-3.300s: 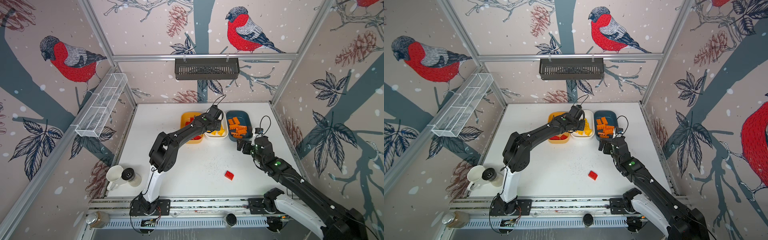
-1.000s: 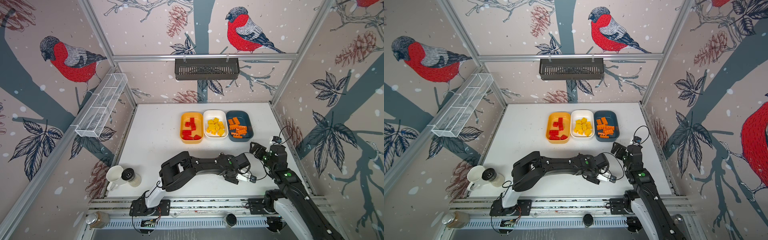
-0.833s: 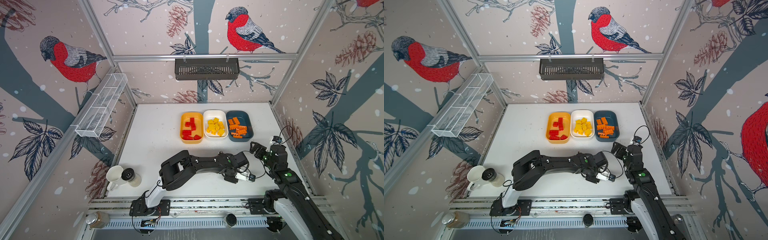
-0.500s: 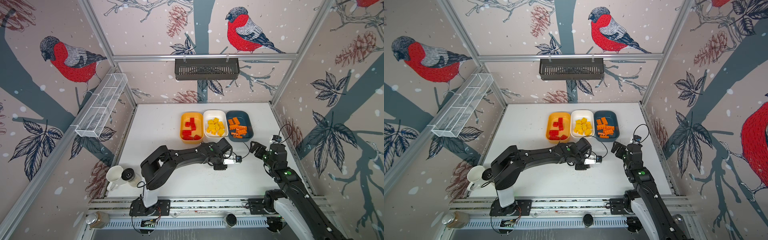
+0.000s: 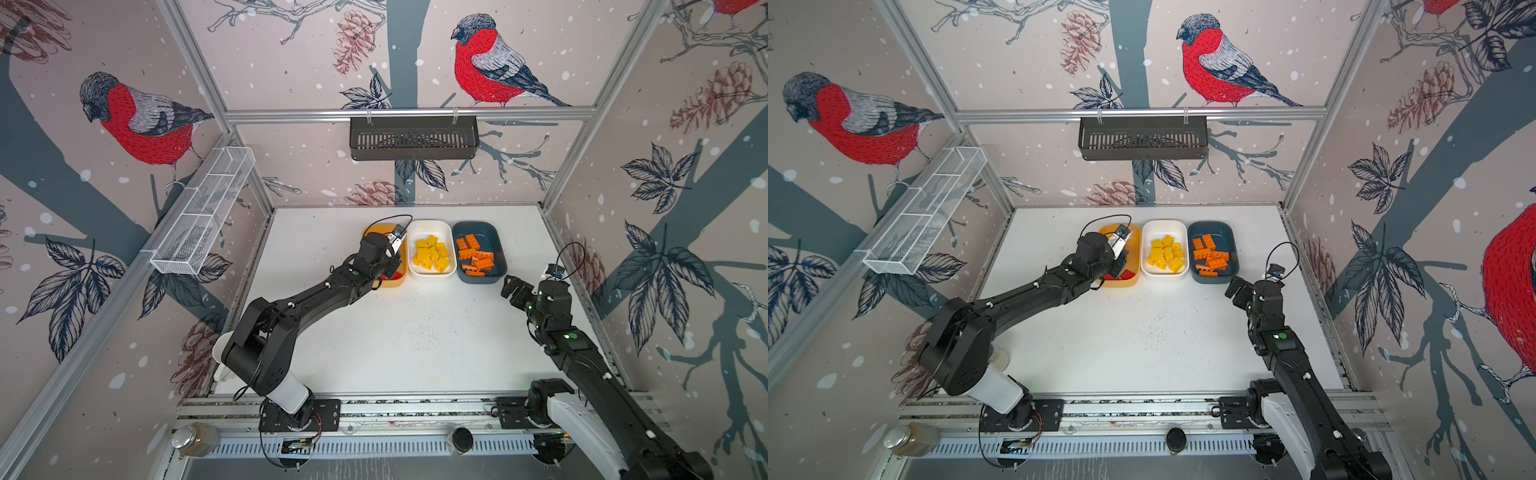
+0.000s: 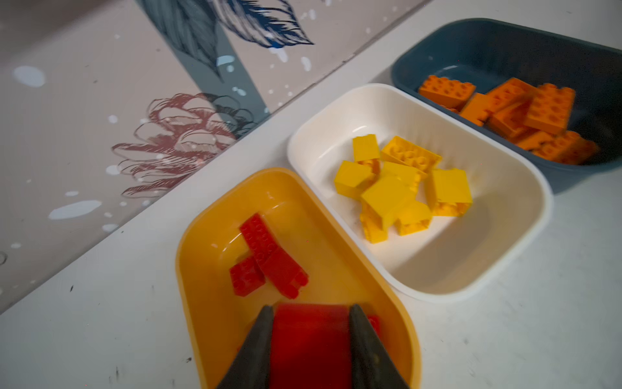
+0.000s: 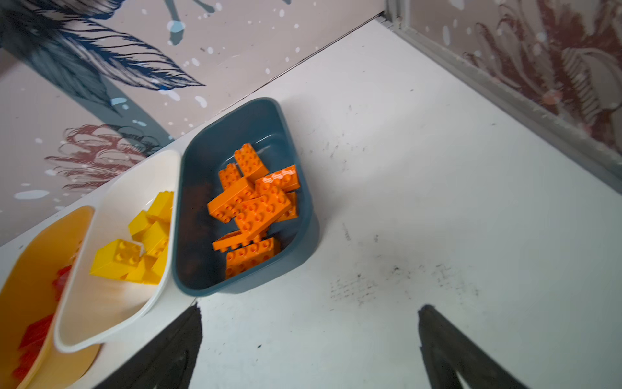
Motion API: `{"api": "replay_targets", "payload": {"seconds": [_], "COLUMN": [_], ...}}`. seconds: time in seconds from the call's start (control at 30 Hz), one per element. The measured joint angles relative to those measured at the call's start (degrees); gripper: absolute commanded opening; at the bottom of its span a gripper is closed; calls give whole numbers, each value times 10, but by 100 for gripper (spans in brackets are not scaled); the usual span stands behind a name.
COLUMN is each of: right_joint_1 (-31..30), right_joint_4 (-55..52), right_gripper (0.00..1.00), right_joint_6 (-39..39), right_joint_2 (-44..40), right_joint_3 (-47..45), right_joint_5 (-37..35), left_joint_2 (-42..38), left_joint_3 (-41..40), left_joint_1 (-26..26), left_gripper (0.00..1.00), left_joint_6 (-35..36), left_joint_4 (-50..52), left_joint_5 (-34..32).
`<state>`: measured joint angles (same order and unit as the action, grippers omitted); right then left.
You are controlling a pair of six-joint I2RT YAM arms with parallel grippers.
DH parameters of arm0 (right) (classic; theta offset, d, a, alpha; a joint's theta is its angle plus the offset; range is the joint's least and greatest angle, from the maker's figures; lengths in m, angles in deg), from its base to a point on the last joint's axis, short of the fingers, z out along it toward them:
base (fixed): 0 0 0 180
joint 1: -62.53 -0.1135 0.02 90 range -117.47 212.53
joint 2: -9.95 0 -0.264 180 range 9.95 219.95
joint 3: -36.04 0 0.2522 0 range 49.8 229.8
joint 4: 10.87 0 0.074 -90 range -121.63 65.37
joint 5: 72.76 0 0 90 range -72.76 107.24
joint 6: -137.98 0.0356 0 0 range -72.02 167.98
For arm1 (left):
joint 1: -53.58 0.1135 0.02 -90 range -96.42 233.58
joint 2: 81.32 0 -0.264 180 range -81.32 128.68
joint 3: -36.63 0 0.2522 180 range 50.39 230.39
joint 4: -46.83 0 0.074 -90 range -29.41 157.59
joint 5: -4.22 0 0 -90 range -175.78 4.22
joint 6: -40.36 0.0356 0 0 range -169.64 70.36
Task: Sort the legos into containers by color
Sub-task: Place the lego in the container, then reset both arms
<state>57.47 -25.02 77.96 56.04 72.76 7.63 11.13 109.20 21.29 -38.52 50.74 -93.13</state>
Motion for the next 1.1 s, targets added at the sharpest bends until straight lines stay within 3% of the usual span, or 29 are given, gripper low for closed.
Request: {"api": "replay_targets", "payload": {"seconds": [0.03, 0.13, 0.17, 0.23, 0.37, 0.57, 0.77, 1.1], "right_joint_1": [8, 50, 65, 82, 82, 68, 52, 48], "right_joint_4": [11, 75, 97, 132, 230, 376, 557, 657], "right_gripper": [99, 100, 99, 100, 100, 99, 100, 99], "right_joint_6": [-3, -19, -23, -31, -64, -139, -212, -247], "right_joint_2": [10, 60, 82, 126, 224, 314, 381, 400], "right_joint_3": [0, -8, -13, -20, -31, -39, -71, -96], "right_joint_5": [-16, -66, -76, -90, -99, -100, -23, 26], "left_joint_2": [12, 50, 58, 58, 3, -85, -97, -99], "left_joint_3": [6, 36, 43, 41, -25, -144, -253, -390], "left_joint_1": [8, 23, 26, 27, 51, 161, 269, 295], "left_gripper": [41, 81, 89, 96, 96, 96, 97, 98], "left_joint_6": [-13, -54, -66, -85, -118, -161, -173, -95], "left_joint_4": [-4, -1, -2, -4, -39, -84, -123, -373], "left_joint_5": [-6, -24, -33, -41, -56, -137, -206, -165]}}
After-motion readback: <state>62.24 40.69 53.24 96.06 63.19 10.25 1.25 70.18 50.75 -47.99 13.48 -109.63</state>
